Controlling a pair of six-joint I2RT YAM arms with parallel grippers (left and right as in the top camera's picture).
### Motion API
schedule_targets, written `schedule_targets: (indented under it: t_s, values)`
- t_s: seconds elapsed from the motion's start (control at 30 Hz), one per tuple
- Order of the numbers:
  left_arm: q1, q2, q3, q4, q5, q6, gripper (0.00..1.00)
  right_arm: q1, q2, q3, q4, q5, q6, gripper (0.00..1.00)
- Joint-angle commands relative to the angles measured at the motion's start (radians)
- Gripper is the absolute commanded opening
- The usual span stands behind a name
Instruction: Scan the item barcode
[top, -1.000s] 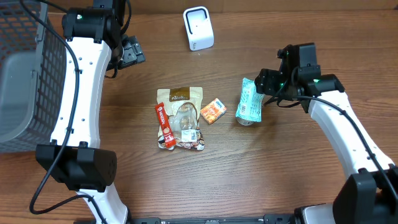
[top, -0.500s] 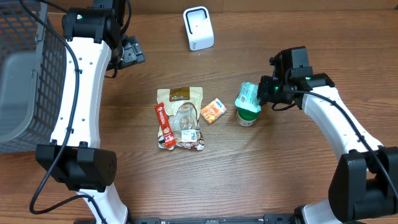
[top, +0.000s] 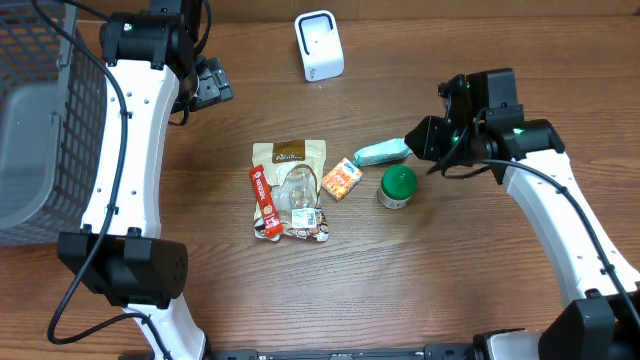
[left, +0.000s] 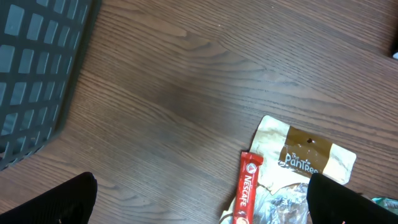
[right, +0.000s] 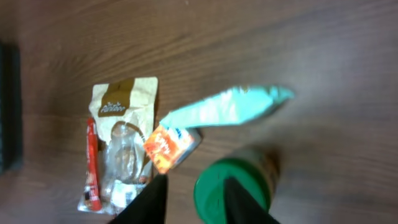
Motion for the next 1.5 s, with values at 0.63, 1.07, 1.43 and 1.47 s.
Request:
schedule_targets:
  t_s: [0.63, 1.07, 1.43, 1.47]
  values:
    - [-0.002, -0.012, -0.002, 0.001, -0.003, -0.007, 1.00, 0.209, 0.023, -0.130, 0.042, 0.372, 0.142, 0.77]
    - [-0.002, -0.012, -0.002, 0.001, -0.003, -0.007, 1.00, 0.209, 0.023, -0.206, -0.061, 0.373, 0.137, 0.74]
    - [-0.002, -0.012, -0.002, 0.001, -0.003, -0.007, 1.00, 0.209, 0.023, -0.065, -0.241, 0.394, 0.085, 0.74]
    - [-0.002, -0.012, -0.002, 0.001, -0.003, -0.007, 1.00, 0.209, 0.023, -0.051, -0.239, 0.394, 0.085, 0.75]
